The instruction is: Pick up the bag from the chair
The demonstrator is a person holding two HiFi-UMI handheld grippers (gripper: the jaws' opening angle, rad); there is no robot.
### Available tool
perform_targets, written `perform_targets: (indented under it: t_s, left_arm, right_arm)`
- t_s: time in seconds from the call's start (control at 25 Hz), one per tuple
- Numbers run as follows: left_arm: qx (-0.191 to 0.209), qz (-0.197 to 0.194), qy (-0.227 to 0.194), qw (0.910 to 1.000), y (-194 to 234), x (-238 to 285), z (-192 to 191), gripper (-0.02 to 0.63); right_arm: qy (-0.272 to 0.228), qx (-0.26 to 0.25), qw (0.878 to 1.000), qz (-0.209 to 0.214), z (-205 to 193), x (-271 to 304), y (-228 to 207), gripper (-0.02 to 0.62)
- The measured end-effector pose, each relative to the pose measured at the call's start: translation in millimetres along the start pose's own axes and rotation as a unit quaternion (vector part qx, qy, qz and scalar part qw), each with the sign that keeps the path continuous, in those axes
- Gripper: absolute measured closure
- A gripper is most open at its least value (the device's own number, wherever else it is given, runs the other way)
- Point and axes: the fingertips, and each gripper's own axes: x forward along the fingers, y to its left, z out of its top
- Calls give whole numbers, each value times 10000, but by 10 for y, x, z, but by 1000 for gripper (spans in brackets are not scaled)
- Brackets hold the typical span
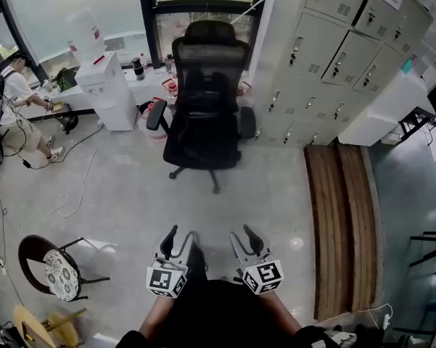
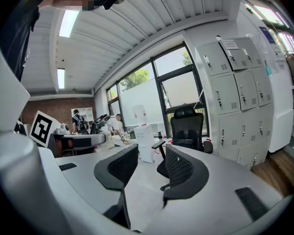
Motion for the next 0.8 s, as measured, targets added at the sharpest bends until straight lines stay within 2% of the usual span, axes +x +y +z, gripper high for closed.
perform_targets:
  t_s: [0.32,0.52,0.8]
  left_arm:
    - [195,-364,-19,9991,894,903,521,430]
    - [398,-524,10,9978,1396,1337,681,429]
    - [227,-584,226,9978,1606,1838,611,427]
  right_arm:
    - [11,-77,9999,-124,446,1224,-111,445]
    - [-32,-108,9995,-303,611,1782,-222,445]
    - [82,16,9990,-432,644,2230,-610,445]
